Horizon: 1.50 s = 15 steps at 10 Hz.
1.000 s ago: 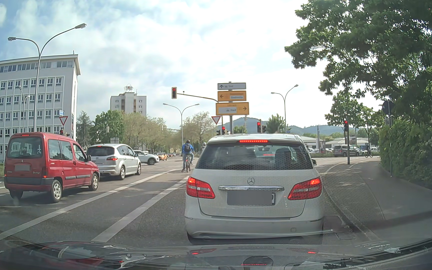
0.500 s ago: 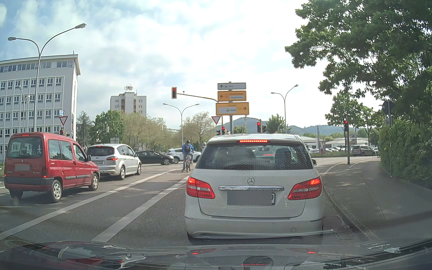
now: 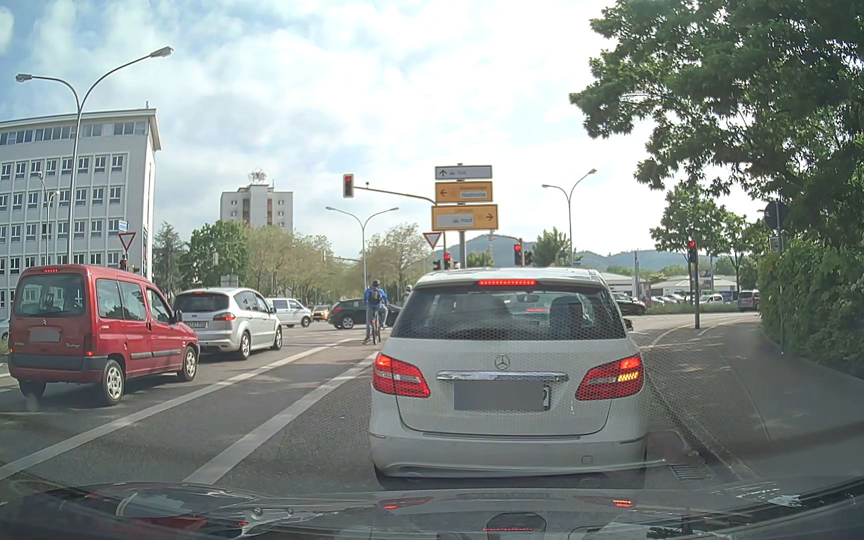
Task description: Follow the waypoints while adhering to traffic rules and regulations
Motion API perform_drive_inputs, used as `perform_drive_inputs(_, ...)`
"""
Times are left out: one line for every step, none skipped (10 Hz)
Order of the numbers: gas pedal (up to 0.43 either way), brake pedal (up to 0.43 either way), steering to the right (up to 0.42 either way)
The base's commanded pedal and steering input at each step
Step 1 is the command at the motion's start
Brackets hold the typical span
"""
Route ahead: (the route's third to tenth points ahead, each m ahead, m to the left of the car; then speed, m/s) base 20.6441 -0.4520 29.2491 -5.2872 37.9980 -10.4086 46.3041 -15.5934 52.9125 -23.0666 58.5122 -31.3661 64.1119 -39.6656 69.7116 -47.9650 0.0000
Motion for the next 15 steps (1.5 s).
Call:
perform_drive_inputs(0.0, 0.25, 0.08)
perform_drive_inputs(0.0, 0.25, 0.08)
perform_drive_inputs(0.0, 0.25, 0.08)
perform_drive_inputs(0.0, 0.25, 0.08)
perform_drive_inputs(0.0, 0.25, 0.08)
perform_drive_inputs(0.0, 0.25, 0.08)
perform_drive_inputs(0.0, 0.25, 0.08)
perform_drive_inputs(0.0, 0.25, 0.08)
perform_drive_inputs(0.0, 0.25, 0.08)
perform_drive_inputs(0.0, 0.25, 0.08)
perform_drive_inputs(0.0, 0.25, 0.08)
perform_drive_inputs(0.0, 0.25, 0.08)
perform_drive_inputs(0.0, 0.25, 0.08)
perform_drive_inputs(0.0, 0.25, 0.08)
perform_drive_inputs(0.0, 0.25, 0.08)
